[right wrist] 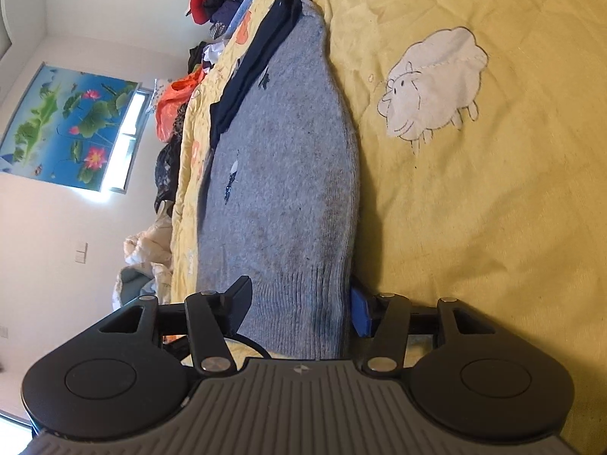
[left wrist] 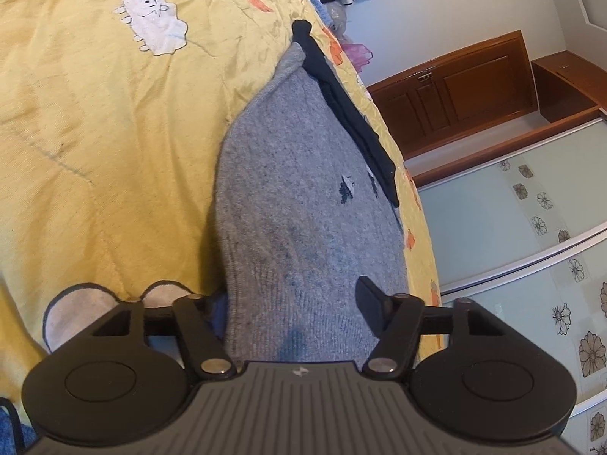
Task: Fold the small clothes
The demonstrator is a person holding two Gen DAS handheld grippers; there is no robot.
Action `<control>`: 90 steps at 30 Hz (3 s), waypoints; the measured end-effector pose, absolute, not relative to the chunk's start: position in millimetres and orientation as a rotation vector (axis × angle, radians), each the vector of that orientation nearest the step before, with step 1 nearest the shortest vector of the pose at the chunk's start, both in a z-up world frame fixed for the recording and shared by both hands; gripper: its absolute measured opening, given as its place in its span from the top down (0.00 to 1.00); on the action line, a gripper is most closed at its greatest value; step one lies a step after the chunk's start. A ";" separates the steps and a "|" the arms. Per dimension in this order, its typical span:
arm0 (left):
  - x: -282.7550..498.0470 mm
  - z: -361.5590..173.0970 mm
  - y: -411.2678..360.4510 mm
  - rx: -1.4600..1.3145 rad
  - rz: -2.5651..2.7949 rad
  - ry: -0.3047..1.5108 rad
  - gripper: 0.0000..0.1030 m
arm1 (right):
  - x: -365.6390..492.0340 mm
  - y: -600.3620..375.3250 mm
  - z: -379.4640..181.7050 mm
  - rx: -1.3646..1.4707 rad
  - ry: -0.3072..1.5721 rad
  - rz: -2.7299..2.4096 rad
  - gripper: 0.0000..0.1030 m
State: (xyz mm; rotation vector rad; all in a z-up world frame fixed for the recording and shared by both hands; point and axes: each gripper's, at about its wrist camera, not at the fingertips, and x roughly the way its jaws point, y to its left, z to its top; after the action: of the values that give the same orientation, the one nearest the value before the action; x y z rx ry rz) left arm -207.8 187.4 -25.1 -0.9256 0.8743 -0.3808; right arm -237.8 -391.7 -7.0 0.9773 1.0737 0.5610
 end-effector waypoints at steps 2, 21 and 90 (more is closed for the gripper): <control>-208.4 -25.2 187.2 -0.918 -0.387 0.875 0.44 | -239.2 -389.8 -8.3 0.993 1.074 0.577 0.45; -192.3 -3.9 175.9 -0.814 -0.411 0.871 0.95 | -231.2 -387.4 9.4 0.957 0.898 0.557 0.87; 19.6 -9.9 180.9 -0.969 -0.164 0.652 0.08 | -43.4 -363.8 -11.1 0.845 0.714 0.313 0.25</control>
State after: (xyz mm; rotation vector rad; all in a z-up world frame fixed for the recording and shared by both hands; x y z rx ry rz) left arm 19.6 180.9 -9.9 -0.9689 0.6519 -0.1636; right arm -43.4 -363.8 -11.1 0.8447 0.7141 0.3130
